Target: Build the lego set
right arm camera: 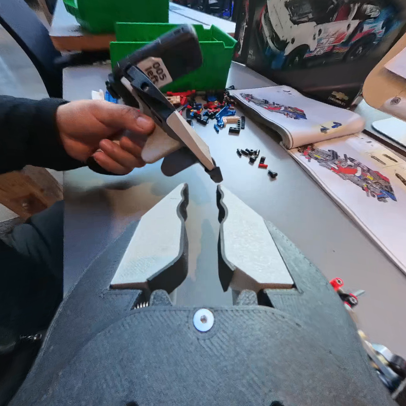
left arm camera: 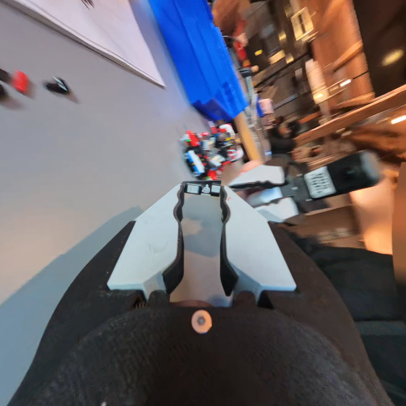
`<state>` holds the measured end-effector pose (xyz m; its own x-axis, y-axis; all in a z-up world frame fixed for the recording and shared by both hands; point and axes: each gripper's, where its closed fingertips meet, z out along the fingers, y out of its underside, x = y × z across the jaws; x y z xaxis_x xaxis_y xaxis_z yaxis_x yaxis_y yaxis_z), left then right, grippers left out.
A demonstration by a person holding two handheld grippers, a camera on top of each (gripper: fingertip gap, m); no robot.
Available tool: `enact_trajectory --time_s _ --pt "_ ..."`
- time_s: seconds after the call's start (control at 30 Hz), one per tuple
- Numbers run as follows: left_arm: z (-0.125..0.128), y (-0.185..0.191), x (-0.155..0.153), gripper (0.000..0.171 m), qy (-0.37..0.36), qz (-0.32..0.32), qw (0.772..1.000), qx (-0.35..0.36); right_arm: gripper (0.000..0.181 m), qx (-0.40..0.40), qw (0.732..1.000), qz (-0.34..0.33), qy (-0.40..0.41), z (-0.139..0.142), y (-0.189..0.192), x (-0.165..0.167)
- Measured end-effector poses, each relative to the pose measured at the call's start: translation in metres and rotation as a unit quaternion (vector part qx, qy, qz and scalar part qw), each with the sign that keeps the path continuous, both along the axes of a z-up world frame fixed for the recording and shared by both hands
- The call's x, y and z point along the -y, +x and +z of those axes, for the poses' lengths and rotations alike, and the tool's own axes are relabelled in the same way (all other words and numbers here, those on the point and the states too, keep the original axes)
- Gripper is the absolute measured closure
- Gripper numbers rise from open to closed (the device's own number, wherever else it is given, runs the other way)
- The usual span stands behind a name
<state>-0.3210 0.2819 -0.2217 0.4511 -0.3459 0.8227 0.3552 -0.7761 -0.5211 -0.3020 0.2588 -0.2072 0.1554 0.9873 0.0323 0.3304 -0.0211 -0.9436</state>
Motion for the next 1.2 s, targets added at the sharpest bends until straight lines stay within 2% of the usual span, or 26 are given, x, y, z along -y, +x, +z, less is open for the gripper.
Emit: enact_trajectory --time_s 0.07,0.1,0.23,0.33,0.4,0.47,0.6,0.97,1.2 --pt "-0.010 -0.016 -0.001 0.142 0.036 0.023 0.995 -0.088 0.161 -0.009 1.000 0.010 0.004 -0.002 -0.005 0.005" --pt "-0.010 -0.020 0.000 0.142 0.051 0.024 0.993 -0.102 0.159 -0.008 1.000 0.010 0.007 -0.005 -0.008 0.005" --pt "-0.007 -0.013 0.009 0.142 0.064 0.013 0.996 -0.064 0.146 0.004 1.000 0.008 0.014 -0.017 -0.019 0.006" --pt "0.009 -0.015 0.005 0.142 0.141 0.040 0.987 -0.057 0.147 -0.024 0.999 0.021 0.009 -0.011 -0.026 0.013" --pt "0.012 -0.017 0.003 0.142 0.190 0.031 0.975 -0.113 0.149 -0.040 0.999 0.024 -0.001 -0.006 -0.026 0.012" --pt "0.006 -0.023 -0.006 0.142 0.206 0.050 0.963 -0.168 0.151 -0.061 0.997 0.029 -0.020 -0.001 -0.023 0.010" --pt "0.004 -0.021 -0.007 0.142 0.209 0.046 0.960 -0.182 0.154 -0.095 0.993 0.034 -0.055 0.008 -0.018 0.008" --pt "0.002 -0.026 -0.011 0.142 0.190 0.055 0.966 -0.163 0.159 -0.133 0.986 0.024 -0.094 0.015 -0.009 -0.006" --pt "0.002 -0.026 -0.011 0.142 0.187 0.055 0.968 -0.160 0.160 -0.133 0.985 0.031 -0.102 0.015 -0.010 -0.003"
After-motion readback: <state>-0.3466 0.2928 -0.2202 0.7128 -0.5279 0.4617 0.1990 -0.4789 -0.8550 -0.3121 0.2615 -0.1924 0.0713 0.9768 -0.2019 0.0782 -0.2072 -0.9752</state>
